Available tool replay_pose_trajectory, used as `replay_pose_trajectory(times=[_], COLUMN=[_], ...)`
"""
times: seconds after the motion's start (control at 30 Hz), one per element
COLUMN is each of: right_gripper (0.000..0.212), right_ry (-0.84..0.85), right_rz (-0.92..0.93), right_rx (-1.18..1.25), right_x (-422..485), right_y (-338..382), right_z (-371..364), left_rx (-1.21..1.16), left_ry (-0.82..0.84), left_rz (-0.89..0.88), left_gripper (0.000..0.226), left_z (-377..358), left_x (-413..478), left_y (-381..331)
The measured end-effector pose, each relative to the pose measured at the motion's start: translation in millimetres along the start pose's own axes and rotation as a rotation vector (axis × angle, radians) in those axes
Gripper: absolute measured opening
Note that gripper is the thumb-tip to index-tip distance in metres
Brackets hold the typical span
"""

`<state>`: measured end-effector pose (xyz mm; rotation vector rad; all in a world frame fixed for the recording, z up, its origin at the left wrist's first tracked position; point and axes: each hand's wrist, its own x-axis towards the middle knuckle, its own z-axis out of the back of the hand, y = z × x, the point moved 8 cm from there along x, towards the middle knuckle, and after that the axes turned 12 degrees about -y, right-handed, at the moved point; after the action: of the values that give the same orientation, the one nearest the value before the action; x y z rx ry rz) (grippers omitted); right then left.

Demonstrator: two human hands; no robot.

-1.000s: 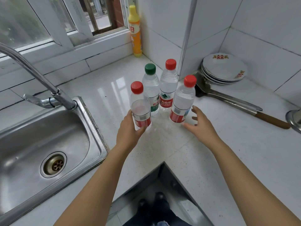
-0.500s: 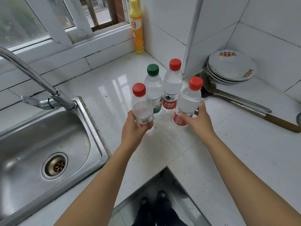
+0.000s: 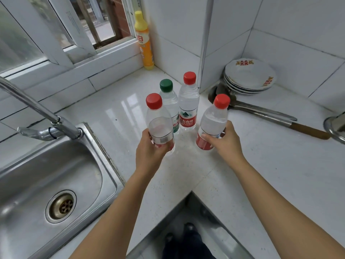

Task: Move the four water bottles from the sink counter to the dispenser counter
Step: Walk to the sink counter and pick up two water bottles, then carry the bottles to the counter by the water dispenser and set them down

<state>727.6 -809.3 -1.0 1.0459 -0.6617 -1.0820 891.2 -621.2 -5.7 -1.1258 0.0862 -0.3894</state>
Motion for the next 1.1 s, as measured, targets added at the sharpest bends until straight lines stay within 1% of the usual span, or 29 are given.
replay_pose_trajectory(times=[0.17, 0.3, 0.53, 0.63, 0.7, 0.8, 1.1], right_gripper=[0.066, 0.068, 0.065, 0.065, 0.061, 0.056, 0.064], right_ry=[-0.09, -0.17, -0.367, -0.453, -0.487, -0.533, -0.722], right_rz=[-0.021, -0.017, -0.045, -0.081, -0.097, -0.115, -0.181], right_rx=[0.051, 0.065, 0.033, 0.023, 0.023, 0.035, 0.033], right_x=[-16.1, -32.5, -77.1, -103.0, -121.0, -146.9, -229.8], right_y=[-0.7, 3.1, -2.6, -13.0, -20.4, -29.2, -55.5], right_z=[26.3, 54.2, 113.1, 140.9, 158.3, 183.3, 259.9], left_rx=[-0.014, -0.023, -0.082, -0.108, -0.134, -0.145, -0.164], left_ry=[0.059, 0.133, 0.307, 0.394, 0.449, 0.524, 0.743], left_rz=[-0.071, -0.133, -0.226, -0.257, -0.276, -0.293, -0.403], left_gripper=[0.066, 0.058, 0.057, 0.052, 0.049, 0.05, 0.059], left_z=[2.2, -2.0, -24.9, -38.5, -47.9, -61.6, -101.5], left_x=[-8.9, -18.0, -45.0, -64.9, -81.1, -105.6, -193.8], left_y=[-15.9, -27.9, -60.0, -73.7, -81.1, -91.1, -129.4])
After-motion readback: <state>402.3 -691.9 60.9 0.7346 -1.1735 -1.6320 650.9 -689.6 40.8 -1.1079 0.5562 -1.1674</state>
